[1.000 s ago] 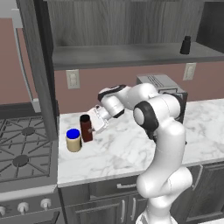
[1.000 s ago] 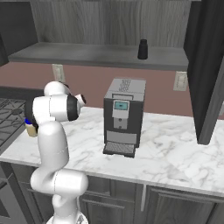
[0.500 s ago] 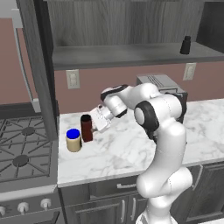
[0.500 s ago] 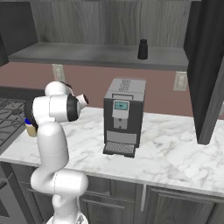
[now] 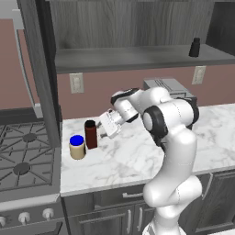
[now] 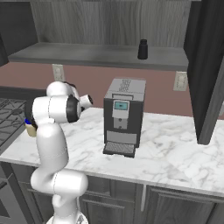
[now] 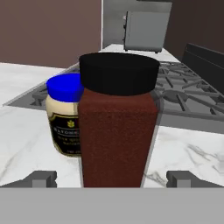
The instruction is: Collect the paprika, mayonnaise, and shaker from the cabinet and place them next to the stove.
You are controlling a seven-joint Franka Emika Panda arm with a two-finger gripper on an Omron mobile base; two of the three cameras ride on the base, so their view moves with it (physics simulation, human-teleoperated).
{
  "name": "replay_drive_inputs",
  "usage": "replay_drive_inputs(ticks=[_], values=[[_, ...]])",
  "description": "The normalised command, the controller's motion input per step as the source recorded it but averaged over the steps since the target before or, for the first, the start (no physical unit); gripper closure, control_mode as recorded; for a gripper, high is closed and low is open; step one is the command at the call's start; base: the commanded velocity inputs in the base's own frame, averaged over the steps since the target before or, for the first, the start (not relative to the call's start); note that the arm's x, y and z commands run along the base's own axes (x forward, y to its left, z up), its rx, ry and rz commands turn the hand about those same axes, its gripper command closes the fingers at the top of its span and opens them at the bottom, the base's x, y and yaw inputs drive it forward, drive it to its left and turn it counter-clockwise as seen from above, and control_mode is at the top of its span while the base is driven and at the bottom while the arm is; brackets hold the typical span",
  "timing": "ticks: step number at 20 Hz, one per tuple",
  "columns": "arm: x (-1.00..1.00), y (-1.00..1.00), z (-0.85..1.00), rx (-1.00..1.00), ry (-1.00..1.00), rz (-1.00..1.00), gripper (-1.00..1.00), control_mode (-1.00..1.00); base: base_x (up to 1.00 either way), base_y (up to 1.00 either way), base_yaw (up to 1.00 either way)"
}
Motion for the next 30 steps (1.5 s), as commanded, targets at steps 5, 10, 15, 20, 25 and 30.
replay_drive_inputs(ticks=[5,10,15,20,25,30], values=[[-0.20,-0.44,0.27,0.00,0.01,-0.13,-1.00,-1.00,0.00,0.00,0.00],[-0.36,-0.49,0.42,0.00,0.00,-0.19,-1.00,-1.00,0.00,0.00,0.00],[-0.55,-0.51,0.62,0.00,0.00,-0.22,-1.00,-1.00,0.00,0.00,0.00],[-0.64,-0.31,0.81,0.00,0.00,-0.27,-1.00,-1.00,0.00,0.00,0.00],[-0.63,-0.27,0.94,0.00,0.08,-0.28,-1.00,-1.00,0.00,0.00,0.00],[-0.53,-0.25,0.95,0.00,0.14,-0.30,-1.00,-1.00,0.00,0.00,0.00]])
